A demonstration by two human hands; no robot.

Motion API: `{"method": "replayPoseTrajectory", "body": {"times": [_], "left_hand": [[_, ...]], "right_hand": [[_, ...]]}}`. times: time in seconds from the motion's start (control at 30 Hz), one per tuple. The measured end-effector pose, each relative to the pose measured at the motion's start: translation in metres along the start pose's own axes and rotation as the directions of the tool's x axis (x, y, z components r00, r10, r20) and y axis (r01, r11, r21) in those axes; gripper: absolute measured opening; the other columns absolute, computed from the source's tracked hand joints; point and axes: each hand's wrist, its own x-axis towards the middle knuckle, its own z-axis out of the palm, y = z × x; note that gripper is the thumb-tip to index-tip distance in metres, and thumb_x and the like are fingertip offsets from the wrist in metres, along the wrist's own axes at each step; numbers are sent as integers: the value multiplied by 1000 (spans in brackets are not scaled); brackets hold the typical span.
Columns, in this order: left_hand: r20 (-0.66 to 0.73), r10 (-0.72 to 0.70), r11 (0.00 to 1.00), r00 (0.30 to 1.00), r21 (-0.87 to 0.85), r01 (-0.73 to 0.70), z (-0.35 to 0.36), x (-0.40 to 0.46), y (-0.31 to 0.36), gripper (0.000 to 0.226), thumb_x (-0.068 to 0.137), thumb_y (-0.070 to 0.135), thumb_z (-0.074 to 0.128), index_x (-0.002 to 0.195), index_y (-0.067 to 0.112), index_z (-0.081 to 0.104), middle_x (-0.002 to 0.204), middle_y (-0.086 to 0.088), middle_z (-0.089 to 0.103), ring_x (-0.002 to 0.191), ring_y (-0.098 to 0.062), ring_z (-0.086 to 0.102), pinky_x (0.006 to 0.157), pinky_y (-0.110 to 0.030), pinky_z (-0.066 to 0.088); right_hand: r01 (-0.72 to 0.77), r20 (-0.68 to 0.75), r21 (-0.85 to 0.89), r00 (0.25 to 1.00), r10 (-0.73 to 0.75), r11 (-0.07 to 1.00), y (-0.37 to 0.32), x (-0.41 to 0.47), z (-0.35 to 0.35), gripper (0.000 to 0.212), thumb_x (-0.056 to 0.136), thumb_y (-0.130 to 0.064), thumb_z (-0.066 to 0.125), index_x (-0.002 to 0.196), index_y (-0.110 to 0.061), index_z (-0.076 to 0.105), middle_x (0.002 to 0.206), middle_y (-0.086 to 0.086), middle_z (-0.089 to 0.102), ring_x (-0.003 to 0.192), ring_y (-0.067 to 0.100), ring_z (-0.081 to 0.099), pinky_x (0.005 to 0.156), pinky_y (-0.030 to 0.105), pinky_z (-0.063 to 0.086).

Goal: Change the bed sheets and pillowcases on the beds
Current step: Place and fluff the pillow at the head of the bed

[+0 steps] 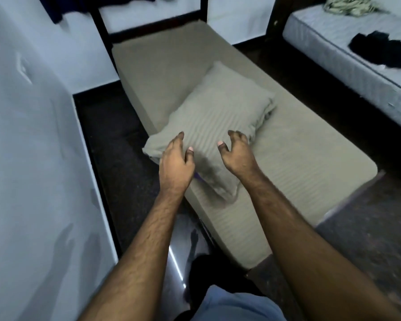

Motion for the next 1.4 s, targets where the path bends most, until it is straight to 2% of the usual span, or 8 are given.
{"method": "replayPoseTrajectory", "body": {"times": [0.5, 0.63, 0.7, 0.87, 1.0, 1.17, 1.3, 1.4], "left_hand": [[389, -8, 981, 921, 179, -67, 99, 227, -31, 64, 102, 27, 53, 157, 4, 27, 160, -17, 34, 147, -32, 33, 121, -38, 27], [503, -125, 975, 855, 220, 14, 136, 269, -48, 82, 100, 43, 56, 160, 5, 15, 165, -20, 19, 152, -33, 22, 124, -37, 21], [581, -174, 972, 795, 229, 46, 154, 276, -59, 96, 95, 57, 57, 161, 9, 6, 168, -19, 3, 154, -34, 12, 125, -41, 17], [595, -304, 917, 744, 395, 58, 214, 289, -82, 122, 78, 82, 55, 160, 24, -14, 164, -22, -22, 153, -44, -9, 123, -54, 4], [513, -346, 834, 785, 552, 7, 242, 316, -130, 124, 72, 86, 56, 160, 29, -11, 166, -20, -15, 153, -46, -4, 120, -59, 11], [533, -400, 768, 745, 639, -44, 268, 357, -188, 121, 76, 83, 56, 159, 28, -13, 167, -18, -15, 154, -42, -5, 121, -59, 10], [531, -355, 761, 769, 642, -92, 292, 357, -207, 118, 76, 83, 55, 161, 26, -4, 168, -19, -7, 154, -42, -1, 122, -58, 10], [502, -324, 762, 802, 641, -94, 301, 348, -203, 118, 74, 84, 55, 162, 25, 3, 168, -19, -4, 154, -42, 0, 121, -58, 9]], "right_hand": [[-420, -91, 168, 894, 438, 892, 45, 189, 43, 67, 97, -45, 59, 144, 1, 43, 145, 27, 44, 136, 40, 43, 113, 41, 34], [-658, -110, 271, 704, 702, 702, 89, 220, 53, 87, 84, -62, 64, 145, -7, 36, 142, 21, 50, 132, 40, 48, 109, 51, 38], [-746, -46, 329, 600, 799, 579, 109, 225, 62, 112, 75, -72, 65, 155, -11, 15, 148, 21, 45, 136, 40, 44, 112, 54, 35], [-776, 172, 474, 544, 821, 415, 150, 228, 92, 140, 65, -74, 76, 158, -18, -12, 166, 17, 4, 151, 37, 19, 120, 49, 30], [-815, 311, 498, 488, 816, 298, 164, 240, 126, 167, 34, -89, 79, 154, -31, -22, 167, 8, 11, 149, 33, 25, 117, 50, 35], [-859, 239, 398, 435, 868, 321, 172, 266, 184, 160, 39, -92, 72, 157, -25, -14, 167, 14, 4, 153, 34, 9, 122, 53, 21], [-815, 180, 479, 455, 872, 326, 200, 286, 204, 155, 39, -81, 84, 155, -11, 9, 155, 9, 39, 142, 26, 40, 115, 41, 39], [-822, 184, 471, 448, 875, 322, 206, 288, 202, 125, 51, -66, 90, 145, -6, 33, 141, 9, 55, 127, 25, 56, 105, 37, 48]]}}
